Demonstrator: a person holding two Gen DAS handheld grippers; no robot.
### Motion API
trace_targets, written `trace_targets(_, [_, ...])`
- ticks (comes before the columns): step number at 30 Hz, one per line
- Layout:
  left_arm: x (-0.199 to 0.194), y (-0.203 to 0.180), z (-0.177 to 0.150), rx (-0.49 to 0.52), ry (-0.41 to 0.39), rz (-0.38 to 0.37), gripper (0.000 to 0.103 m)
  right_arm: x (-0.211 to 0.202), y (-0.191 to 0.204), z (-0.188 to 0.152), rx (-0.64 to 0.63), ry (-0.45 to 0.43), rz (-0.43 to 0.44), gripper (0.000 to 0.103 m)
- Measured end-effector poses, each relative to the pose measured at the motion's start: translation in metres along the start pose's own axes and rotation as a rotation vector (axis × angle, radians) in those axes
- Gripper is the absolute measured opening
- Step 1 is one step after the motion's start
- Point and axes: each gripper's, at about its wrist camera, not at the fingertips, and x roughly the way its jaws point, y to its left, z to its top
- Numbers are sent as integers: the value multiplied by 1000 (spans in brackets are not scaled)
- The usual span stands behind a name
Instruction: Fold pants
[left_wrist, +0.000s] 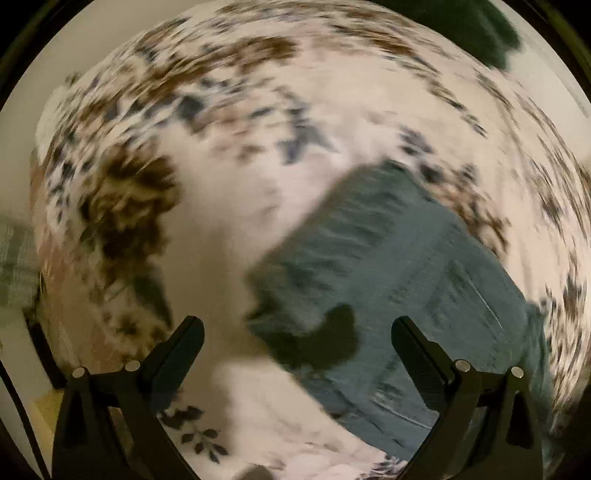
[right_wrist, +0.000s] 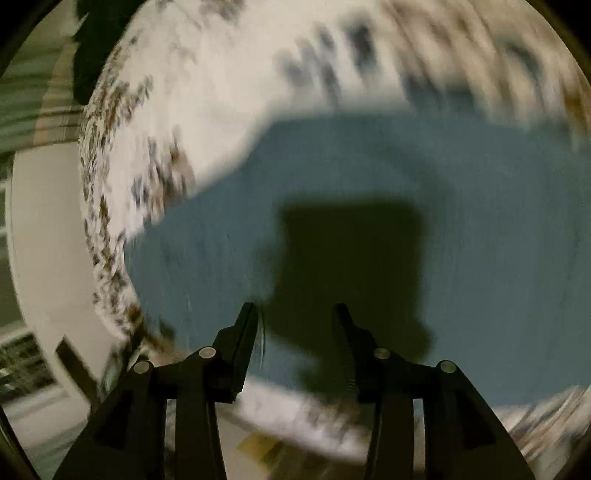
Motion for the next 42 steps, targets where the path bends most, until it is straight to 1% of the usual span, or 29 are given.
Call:
trace_targets(1, [2,4,1,-31,9,-9,103,13,-12,-23,68,23,17,45])
trace_targets(3, [14,17,7,-102,53,-43,103,35,-42,-62,215,58,86,45])
trace_targets(5, [28,24,12,-155,93,-86,102,68,-45,-83,302,73,123,45])
trace_targets(6, [34,24,14,-165,99,-100,96,74,-51,-90,340,71,148,45])
trace_targets(7, [41,23,16,-171,102,-107,80,78,-60,-95,381,52,187,45])
trace_targets(8, [44,21,16,-170,101,-125,68,79,-63,-97,396,32,191,44])
trace_targets(9, [48,18,16,-160,94,-149,46,82,-63,-94,410,2,193,37])
trace_targets(10, [48,12,16,-141,80,-154,38,79,-68,-92,407,-28,164,20])
trace_targets(11, [44,8,16,-120,59,-140,35,79,-70,-92,409,-37,130,11])
trace_targets(12, [38,2,14,-83,17,-114,21,77,-75,-93,430,-50,139,7])
trace_targets(13, [33,1,13,-66,-5,-107,13,75,-78,-95,435,-54,138,0])
trace_targets(15, [22,6,12,-59,-30,-125,12,68,-77,-101,421,-85,132,1])
trace_targets(17, [12,15,8,-62,-43,-145,12,50,-71,-108,354,-121,109,0])
trace_targets(21, [-13,26,-2,-57,-62,-158,12,36,-66,-131,301,-101,103,0])
trace_targets(23, [-17,28,-2,-60,-62,-159,12,36,-71,-139,296,-71,85,0])
trace_targets(25, [-10,29,1,-70,-45,-158,12,44,-78,-148,302,-35,83,0])
trace_targets(26, [-2,33,1,-82,-32,-150,12,50,-77,-147,303,-25,89,1])
trace_targets(28, [20,43,0,-107,16,-134,12,58,-87,-150,299,-2,116,1])
trace_targets(30, [36,46,0,-101,43,-128,14,66,-86,-147,293,13,119,2])
trace_targets(32, [34,39,1,-63,45,-99,19,69,-81,-143,259,26,99,11])
trace_targets(33, [26,32,2,-41,41,-79,23,66,-80,-143,239,21,87,37])
trace_targets(34, [20,26,1,-25,36,-63,29,61,-80,-144,217,9,84,68])
trace_targets(35, [9,15,-1,15,28,-43,33,53,-81,-146,193,-11,87,79])
trace_targets(36, [-2,-1,-5,71,17,-38,45,41,-85,-149,171,-49,89,83])
trace_targets(37, [-9,-12,-10,111,8,-29,67,30,-90,-150,161,-83,96,83])
trace_targets(38, [-22,-33,-19,177,-10,-25,77,22,-92,-149,161,-116,97,83])
trace_targets(39, [-35,-57,-32,243,-37,-41,88,18,-96,-144,168,-159,96,84])
trace_targets(40, [-44,-80,-45,303,-56,-50,95,1,-110,-145,195,-232,88,84])
trace_targets(42, [-53,-121,-66,397,-58,-71,103,-37,-155,-154,273,-349,62,84])
